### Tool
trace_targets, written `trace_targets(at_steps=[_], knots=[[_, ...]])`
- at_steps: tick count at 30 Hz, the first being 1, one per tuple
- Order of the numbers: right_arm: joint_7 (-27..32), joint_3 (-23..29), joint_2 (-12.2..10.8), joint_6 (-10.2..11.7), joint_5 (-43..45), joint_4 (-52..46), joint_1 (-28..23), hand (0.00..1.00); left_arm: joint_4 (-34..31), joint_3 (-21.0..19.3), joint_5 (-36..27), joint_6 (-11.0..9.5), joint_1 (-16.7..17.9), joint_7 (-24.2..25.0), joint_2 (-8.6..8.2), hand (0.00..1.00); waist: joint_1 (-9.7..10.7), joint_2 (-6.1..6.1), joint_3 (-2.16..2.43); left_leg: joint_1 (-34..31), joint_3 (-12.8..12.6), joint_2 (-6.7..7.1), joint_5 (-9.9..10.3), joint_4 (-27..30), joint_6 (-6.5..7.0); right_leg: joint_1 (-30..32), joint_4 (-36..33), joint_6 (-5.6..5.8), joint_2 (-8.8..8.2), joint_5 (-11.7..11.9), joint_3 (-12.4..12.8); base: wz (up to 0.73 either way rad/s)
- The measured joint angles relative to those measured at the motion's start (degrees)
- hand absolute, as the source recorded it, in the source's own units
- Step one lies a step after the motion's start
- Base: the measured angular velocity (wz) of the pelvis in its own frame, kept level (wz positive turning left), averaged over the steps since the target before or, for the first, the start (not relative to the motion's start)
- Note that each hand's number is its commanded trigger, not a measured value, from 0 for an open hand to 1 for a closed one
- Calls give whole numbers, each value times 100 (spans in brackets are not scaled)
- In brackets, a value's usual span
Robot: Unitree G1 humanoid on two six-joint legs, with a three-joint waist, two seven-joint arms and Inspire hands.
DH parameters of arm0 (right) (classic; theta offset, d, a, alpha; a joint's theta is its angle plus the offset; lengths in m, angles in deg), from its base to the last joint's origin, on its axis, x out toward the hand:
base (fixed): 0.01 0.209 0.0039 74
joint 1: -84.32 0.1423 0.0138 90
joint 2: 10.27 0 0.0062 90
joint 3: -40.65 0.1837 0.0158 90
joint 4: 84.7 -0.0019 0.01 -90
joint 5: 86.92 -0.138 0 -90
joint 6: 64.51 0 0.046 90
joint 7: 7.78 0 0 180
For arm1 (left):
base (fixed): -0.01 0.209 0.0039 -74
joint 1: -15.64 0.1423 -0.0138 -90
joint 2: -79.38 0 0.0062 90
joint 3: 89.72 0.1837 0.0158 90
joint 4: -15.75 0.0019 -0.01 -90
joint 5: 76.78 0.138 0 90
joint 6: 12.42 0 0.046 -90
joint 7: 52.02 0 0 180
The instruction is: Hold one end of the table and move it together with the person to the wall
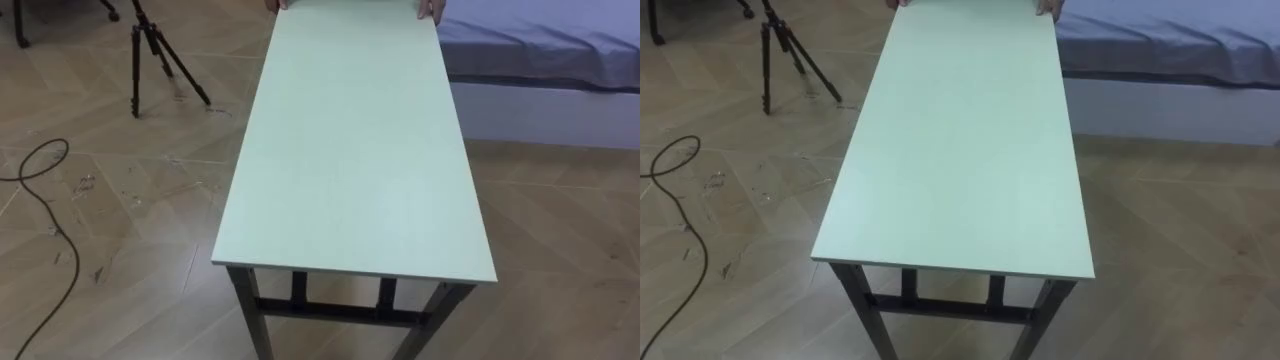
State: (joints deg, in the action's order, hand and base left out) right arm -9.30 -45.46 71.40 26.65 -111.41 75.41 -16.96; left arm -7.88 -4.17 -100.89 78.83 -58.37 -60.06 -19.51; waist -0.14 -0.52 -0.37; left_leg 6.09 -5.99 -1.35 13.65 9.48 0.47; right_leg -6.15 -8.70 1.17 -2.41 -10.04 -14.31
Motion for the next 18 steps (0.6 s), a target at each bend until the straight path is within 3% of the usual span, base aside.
trace_targets(at_steps=[8,18], knots=[[-53,17,-11,-92,-63,15,-1,0,-1,26,-91,11,7,33,0,0,3,-4,-3,51,-1,0,0,-14,0,-42,1,0,-1,0,-4,0],[-161,86,-22,-165,-223,120,66,0,8,6,-570,93,-26,524,8,0,25,-17,4,24,-8,-4,2,0,-1,-15,-5,0,2,0,3,0]])
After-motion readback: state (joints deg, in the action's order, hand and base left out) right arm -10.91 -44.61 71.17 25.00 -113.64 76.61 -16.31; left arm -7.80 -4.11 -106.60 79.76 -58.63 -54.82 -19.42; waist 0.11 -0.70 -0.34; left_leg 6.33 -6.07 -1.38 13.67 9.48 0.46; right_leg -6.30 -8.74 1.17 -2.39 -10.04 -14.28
